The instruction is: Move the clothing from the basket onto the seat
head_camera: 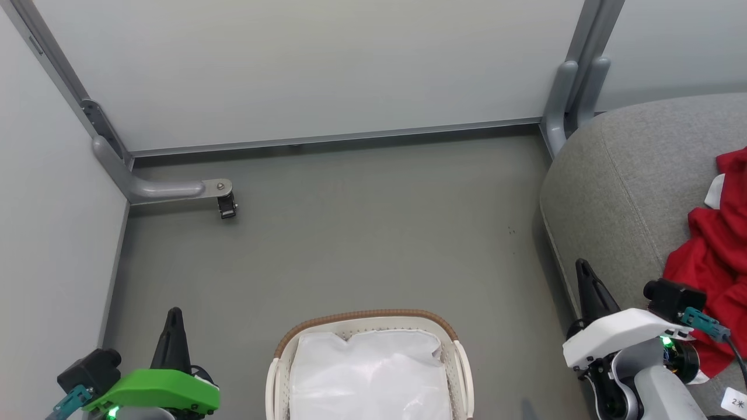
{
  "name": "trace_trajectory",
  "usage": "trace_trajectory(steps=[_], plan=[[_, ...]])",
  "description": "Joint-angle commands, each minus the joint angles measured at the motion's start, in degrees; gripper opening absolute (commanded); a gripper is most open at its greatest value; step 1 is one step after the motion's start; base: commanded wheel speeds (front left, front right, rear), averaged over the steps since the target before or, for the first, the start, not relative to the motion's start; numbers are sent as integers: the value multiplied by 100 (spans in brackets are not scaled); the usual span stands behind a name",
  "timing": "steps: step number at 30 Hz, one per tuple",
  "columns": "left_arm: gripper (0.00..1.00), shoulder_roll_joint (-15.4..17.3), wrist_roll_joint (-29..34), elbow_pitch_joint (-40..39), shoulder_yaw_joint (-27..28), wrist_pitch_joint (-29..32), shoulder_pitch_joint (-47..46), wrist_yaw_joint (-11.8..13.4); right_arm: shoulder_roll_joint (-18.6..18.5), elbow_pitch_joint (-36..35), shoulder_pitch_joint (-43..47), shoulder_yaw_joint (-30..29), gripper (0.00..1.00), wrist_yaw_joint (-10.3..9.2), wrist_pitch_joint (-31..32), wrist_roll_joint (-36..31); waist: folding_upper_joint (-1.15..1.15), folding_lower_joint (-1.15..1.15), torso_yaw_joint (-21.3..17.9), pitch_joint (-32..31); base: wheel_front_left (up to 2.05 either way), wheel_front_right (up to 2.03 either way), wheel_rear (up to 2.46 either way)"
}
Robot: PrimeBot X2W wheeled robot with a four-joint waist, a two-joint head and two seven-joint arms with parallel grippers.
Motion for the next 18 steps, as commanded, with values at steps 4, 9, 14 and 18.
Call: trace_trajectory(steps=[4, 9, 14, 18], plan=[[0, 27, -462, -166, 49, 116, -113, -4, -31, -165, -8, -71, 0, -2, 120, 525, 0, 0, 1, -7, 0, 0, 0], [0, 30, -865, -231, 75, 229, -125, -5, -35, -229, 28, -118, 0, -2, 229, 977, 0, 0, 2, -15, 0, 0, 0], [0, 33, -1231, -291, 99, 328, -135, -6, -38, -285, 64, -161, 0, -2, 332, 1387, 0, 0, 4, -22, 0, 0, 0], [0, 35, -1529, -337, 120, 412, -144, -6, -41, -331, 91, -198, 0, -3, 411, 1724, 0, 0, 5, -29, 0, 0, 0]])
